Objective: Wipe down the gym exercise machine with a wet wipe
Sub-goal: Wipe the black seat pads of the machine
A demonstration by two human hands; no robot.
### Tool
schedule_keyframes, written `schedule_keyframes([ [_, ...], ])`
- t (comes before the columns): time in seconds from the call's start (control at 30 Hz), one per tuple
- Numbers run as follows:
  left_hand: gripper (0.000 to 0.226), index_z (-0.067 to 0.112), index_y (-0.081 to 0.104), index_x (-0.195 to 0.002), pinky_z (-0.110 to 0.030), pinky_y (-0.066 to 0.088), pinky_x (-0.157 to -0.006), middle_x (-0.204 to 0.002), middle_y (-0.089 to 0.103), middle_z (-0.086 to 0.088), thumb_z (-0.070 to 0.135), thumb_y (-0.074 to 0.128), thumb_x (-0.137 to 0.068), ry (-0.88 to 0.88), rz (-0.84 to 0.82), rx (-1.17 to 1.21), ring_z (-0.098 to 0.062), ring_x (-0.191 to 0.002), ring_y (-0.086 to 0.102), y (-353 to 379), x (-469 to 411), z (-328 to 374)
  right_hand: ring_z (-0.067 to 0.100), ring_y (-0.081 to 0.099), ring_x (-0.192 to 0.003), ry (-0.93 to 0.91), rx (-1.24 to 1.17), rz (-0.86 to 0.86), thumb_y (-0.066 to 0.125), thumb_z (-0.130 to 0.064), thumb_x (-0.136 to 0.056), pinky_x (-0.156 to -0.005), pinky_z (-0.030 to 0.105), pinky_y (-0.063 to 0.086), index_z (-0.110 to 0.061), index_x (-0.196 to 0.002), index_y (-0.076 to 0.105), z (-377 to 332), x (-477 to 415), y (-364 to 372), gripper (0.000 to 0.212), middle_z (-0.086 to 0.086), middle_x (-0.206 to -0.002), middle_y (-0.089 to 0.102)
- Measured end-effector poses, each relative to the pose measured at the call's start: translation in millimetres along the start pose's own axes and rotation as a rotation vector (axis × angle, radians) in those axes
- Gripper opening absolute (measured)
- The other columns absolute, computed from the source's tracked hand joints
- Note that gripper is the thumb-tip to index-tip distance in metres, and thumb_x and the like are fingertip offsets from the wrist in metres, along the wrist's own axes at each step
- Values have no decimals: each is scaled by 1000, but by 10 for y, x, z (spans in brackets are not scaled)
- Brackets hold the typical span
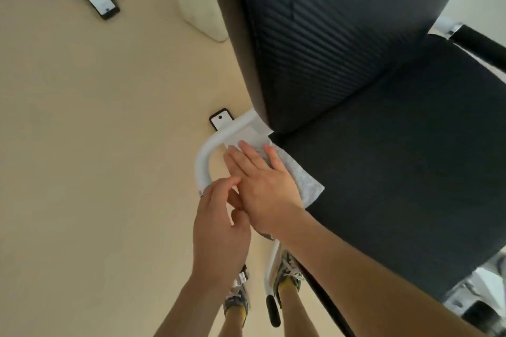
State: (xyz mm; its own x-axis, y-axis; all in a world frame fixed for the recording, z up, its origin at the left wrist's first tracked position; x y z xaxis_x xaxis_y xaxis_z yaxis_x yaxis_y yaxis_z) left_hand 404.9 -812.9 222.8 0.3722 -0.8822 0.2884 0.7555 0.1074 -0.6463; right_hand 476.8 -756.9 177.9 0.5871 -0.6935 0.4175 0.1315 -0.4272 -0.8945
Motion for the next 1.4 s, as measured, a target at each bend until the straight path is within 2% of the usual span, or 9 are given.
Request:
schedule_keyframes([
  [0.23, 41, 23, 60, -126, -13, 34, -92, -138, 50, 7, 6, 49, -90, 194, -137, -176, -9, -123, 49, 46, -138, 118, 15, 5, -151, 264, -70, 103, 17, -54, -103, -120, 42, 3, -21, -156, 16, 239, 1093, 245, 62, -3, -163, 10],
  [0.4, 38, 18, 63, -126, -24, 39, -99, -142, 47, 0, 10, 53, -90, 407, -338, -266, -17, -132, 44, 425, 352, 256, 14, 1, -151, 1002, -140, 210, 10, -48, -101, -119, 49, 11, -18, -156, 15, 928, 2198, 421, 62, -1, -163, 8],
  [0.57, 37, 20, 63, -125, -38, 53, -94, -142, 49, -9, 27, 53, -91, 595, -483, -425, -27, -134, 45, 775, 794, 462, 18, 9, -151, 736, -130, 222, 15, -46, -103, -117, 48, 13, -16, -154, 23, -3, 1995, 553, 60, 1, -162, 18],
  [0.73, 40, 20, 65, -123, -37, 49, -94, -139, 52, -9, 18, 67, -84, 648, -547, -503, -28, -132, 46, 859, 837, 563, 20, -8, -151, 1221, -371, 437, 20, -47, -102, -122, 37, -4, -13, -155, 1, 1349, 2453, 440, 66, 5, -164, -3],
  [0.83, 35, 19, 67, -117, -37, 55, -89, -135, 54, -9, 17, 67, -82, 680, -534, -537, -27, -127, 50, 951, 776, 669, 29, -8, -150, 1330, -481, 531, 26, -35, -105, -123, 37, -5, 0, -153, 2, 1843, 2504, 382, 65, 18, -162, -5],
  [1.03, 37, 21, 62, -123, -40, 52, -93, -139, 49, -6, 19, 58, -86, 730, -557, -539, -25, -129, 45, 1320, 651, 1160, 27, 5, -151, 1128, -423, 476, 22, -46, -102, -118, 45, 14, -5, -155, 11, 475, 2466, 618, 68, 12, -163, 9],
  [1.17, 36, 17, 62, -124, -43, 50, -96, -140, 48, -9, 18, 55, -89, 824, -559, -530, -27, -131, 44, 1590, 537, 1512, 16, -7, -151, 1112, -417, 491, 17, -55, -101, -122, 43, 7, -18, -156, 7, 1550, 2465, 408, 67, -1, -164, 0],
  [1.3, 38, 18, 58, -129, -40, 43, -104, -143, 47, -5, 16, 55, -91, 808, -540, -512, -24, -134, 40, 1869, 299, 1748, 20, -6, -151, 1261, -345, 469, 18, -54, -101, -121, 50, 9, -15, -156, 2, 3175, 2431, 25, 69, 4, -165, -2],
  [1.4, 38, 16, 57, -131, -31, 36, -104, -142, 48, -2, 10, 52, -94, 715, -469, -407, -20, -132, 41, 1995, -35, 1932, 20, -4, -151, 1108, -232, 411, 17, -57, -101, -122, 49, 3, -12, -156, 7, 2942, 2180, -7, 72, 6, -164, 3],
])
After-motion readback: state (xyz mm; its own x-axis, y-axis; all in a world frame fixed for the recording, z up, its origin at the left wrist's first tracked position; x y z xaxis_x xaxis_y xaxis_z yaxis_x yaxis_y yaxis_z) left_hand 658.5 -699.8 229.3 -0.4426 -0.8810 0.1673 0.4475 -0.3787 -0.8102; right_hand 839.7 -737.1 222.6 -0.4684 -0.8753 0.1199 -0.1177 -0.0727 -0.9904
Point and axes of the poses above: each hand's wrist, its own x-axis away from the middle knuckle, its own y-axis out of the palm, z = x × y, the point moved 9 cm from there along -x, towards the middle knuckle
